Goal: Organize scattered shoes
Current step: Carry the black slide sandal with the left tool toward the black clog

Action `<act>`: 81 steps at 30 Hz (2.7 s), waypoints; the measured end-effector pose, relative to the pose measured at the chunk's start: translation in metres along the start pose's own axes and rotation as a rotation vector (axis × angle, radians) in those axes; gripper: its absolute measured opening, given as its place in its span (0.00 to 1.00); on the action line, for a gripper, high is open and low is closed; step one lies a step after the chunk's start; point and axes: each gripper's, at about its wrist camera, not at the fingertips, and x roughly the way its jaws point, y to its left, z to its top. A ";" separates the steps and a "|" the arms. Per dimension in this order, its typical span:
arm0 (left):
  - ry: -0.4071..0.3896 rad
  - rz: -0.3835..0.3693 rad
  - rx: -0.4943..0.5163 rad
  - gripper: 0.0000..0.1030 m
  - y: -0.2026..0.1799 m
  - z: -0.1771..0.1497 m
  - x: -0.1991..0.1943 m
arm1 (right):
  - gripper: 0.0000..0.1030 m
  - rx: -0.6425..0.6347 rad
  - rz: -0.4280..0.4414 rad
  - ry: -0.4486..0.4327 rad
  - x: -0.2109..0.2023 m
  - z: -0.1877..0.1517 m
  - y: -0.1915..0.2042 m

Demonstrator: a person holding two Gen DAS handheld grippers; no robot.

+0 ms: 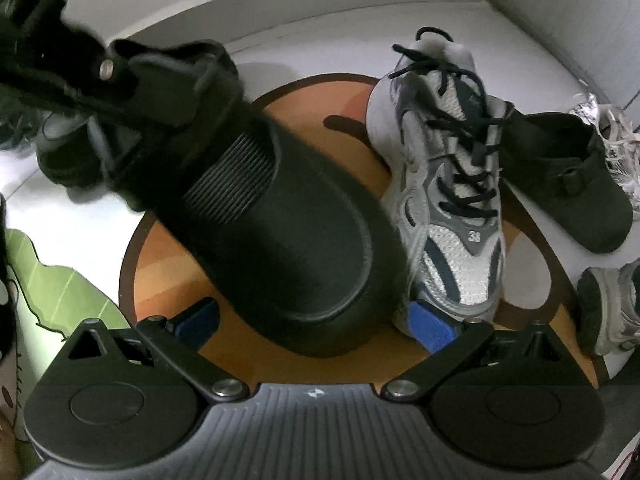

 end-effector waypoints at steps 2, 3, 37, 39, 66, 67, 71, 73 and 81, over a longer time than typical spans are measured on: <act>0.003 0.008 -0.009 0.11 0.003 0.000 -0.001 | 1.00 0.010 0.008 0.007 0.003 0.002 -0.001; 0.005 0.011 -0.012 0.11 0.005 0.000 -0.001 | 1.00 0.016 0.012 0.011 0.004 0.003 -0.001; -0.009 0.094 -0.013 0.07 0.025 0.006 0.002 | 0.94 -0.081 0.105 -0.019 0.021 0.006 0.041; -0.009 0.093 -0.019 0.07 0.025 0.006 0.002 | 0.94 -0.087 0.109 -0.019 0.022 0.006 0.043; -0.067 0.138 -0.013 0.16 0.020 0.010 -0.003 | 0.94 0.181 0.115 -0.040 0.027 0.029 0.031; -0.068 0.152 -0.021 0.17 0.021 0.010 -0.003 | 0.94 0.190 0.117 -0.037 0.027 0.030 0.031; -0.081 0.188 -0.046 0.17 0.029 0.011 -0.008 | 0.94 0.225 0.125 -0.026 0.026 0.033 0.031; -0.096 0.203 -0.058 0.17 0.033 0.012 -0.012 | 0.94 0.243 0.129 -0.021 0.026 0.035 0.031; -0.130 0.268 -0.167 0.17 0.055 0.017 -0.022 | 0.94 0.313 0.144 0.002 0.026 0.042 0.032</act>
